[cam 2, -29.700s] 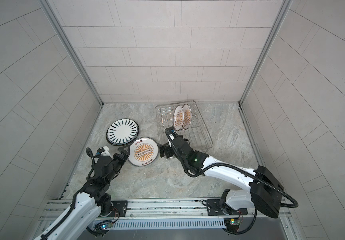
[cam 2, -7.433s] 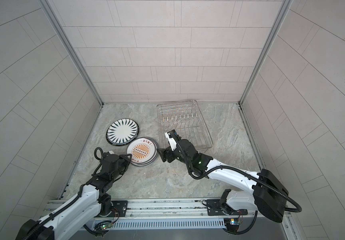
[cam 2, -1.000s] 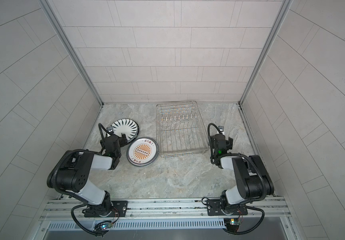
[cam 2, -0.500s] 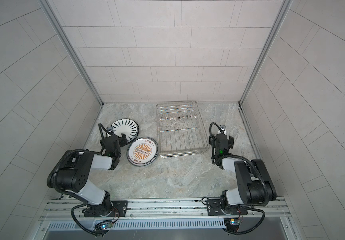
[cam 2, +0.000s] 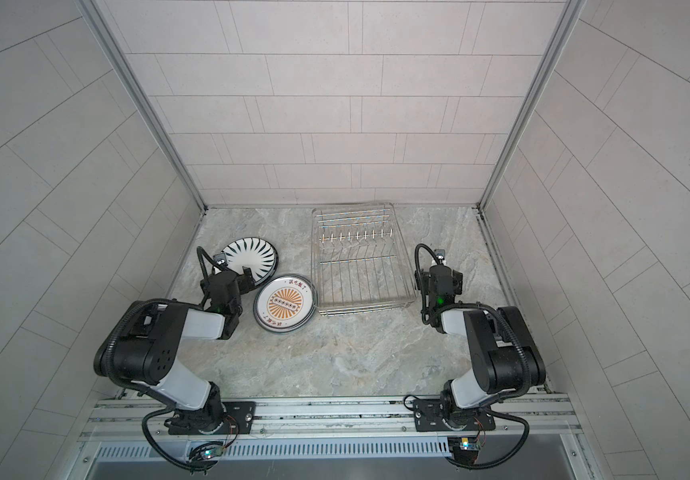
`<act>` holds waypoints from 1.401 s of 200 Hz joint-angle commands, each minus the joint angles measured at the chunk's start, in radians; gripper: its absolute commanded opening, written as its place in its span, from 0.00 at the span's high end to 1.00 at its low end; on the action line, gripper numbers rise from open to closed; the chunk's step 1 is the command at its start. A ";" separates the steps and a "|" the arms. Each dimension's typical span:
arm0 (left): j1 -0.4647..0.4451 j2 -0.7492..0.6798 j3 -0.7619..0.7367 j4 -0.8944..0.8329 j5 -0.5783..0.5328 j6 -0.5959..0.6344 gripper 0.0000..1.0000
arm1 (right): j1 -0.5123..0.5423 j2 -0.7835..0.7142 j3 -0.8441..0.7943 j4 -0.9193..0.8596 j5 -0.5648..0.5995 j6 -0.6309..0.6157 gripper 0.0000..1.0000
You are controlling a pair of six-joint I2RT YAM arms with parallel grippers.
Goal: Unload the plates from the dish rack
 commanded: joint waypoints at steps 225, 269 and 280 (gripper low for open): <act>-0.003 -0.011 -0.005 0.024 0.006 0.020 0.00 | 0.014 -0.136 0.056 -0.180 0.075 0.016 0.00; -0.004 -0.011 -0.004 0.024 0.005 0.019 0.00 | -0.007 -0.210 -0.037 -0.092 0.013 0.018 0.00; -0.002 -0.011 -0.006 0.023 0.005 0.019 0.00 | -0.011 -0.160 -0.022 -0.081 0.003 0.018 0.00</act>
